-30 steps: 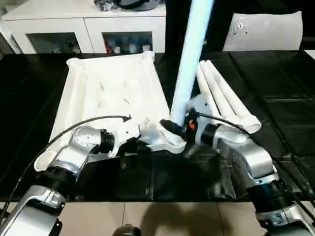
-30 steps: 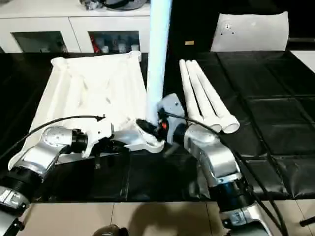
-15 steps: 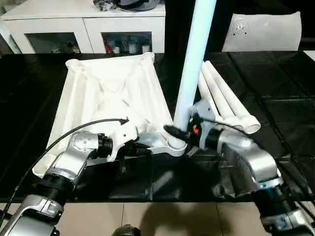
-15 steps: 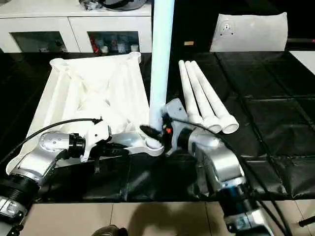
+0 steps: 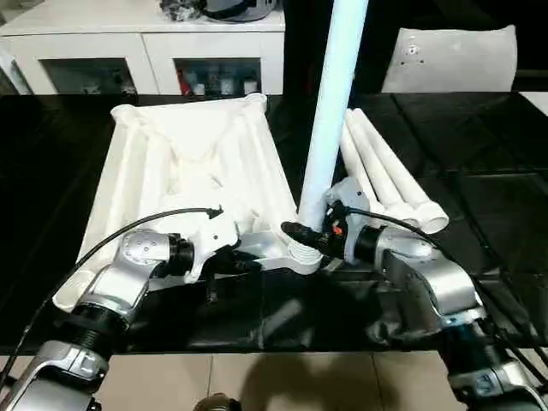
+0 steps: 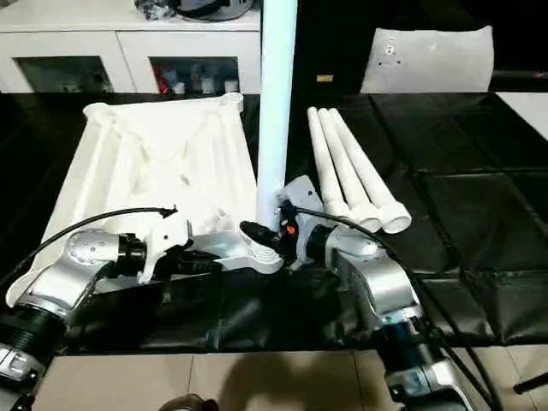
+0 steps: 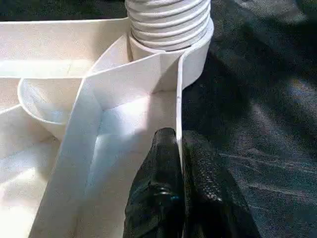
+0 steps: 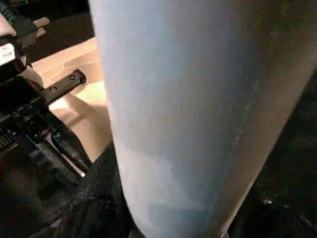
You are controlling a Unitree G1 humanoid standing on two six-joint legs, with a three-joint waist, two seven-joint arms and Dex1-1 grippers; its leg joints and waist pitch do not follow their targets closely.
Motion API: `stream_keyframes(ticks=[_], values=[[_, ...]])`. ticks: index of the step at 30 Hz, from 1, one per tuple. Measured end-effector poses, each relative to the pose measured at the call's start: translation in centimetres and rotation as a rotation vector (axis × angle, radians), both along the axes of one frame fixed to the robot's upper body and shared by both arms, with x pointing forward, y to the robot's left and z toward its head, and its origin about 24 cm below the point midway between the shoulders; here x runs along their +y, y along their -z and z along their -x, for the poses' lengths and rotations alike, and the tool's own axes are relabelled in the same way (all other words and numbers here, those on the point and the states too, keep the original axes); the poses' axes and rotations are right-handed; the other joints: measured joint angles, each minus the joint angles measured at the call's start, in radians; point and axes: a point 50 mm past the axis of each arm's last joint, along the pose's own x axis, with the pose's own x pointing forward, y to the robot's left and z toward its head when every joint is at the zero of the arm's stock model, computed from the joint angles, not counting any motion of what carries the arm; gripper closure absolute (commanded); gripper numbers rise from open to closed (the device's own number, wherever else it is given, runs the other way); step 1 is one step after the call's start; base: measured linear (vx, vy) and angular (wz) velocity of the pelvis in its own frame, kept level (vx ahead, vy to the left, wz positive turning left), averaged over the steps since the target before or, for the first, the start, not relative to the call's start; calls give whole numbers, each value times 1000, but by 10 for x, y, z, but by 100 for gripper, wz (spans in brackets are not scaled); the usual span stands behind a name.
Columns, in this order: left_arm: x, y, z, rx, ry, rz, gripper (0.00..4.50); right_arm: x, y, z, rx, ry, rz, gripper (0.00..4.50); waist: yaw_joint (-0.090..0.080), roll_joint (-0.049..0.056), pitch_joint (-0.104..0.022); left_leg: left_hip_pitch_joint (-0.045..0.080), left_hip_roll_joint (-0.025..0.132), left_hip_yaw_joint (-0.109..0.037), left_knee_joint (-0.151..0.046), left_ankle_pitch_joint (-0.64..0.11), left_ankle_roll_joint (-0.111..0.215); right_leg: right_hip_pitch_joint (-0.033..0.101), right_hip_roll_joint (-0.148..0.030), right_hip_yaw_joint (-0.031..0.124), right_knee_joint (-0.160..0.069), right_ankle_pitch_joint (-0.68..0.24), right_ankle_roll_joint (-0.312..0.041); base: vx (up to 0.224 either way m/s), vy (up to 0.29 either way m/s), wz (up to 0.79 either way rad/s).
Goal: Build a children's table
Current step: Insert table leg to table base
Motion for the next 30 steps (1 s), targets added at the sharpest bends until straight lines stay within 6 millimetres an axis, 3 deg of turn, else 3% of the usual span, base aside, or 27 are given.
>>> stream_keyframes(ticks=[13, 19, 30], values=[[-4, 2, 0, 11, -8, 5, 450, -16, 22, 11, 35, 90, -147, 257, 3, -1, -3, 5, -2, 0, -1, 0, 0, 5, -3, 0, -1, 0, 0, 0, 0, 0], [-6, 3, 2, 17, 6, 5, 450, -14, 21, 21, -77, 42, -53, 257, 12, -1, -5, 8, -4, 0, -3, 0, 0, 7, -4, 0, -2, -1, 2, 0, 0, 0], [-1, 2, 5, 9, 82, -52, 450, -8, 19, 22, -108, -151, 57, 257, 12, -29, -17, 14, -4, 1, -10, -1, 0, 13, -3, -1, -7, -3, 3, 0, 0, 0]])
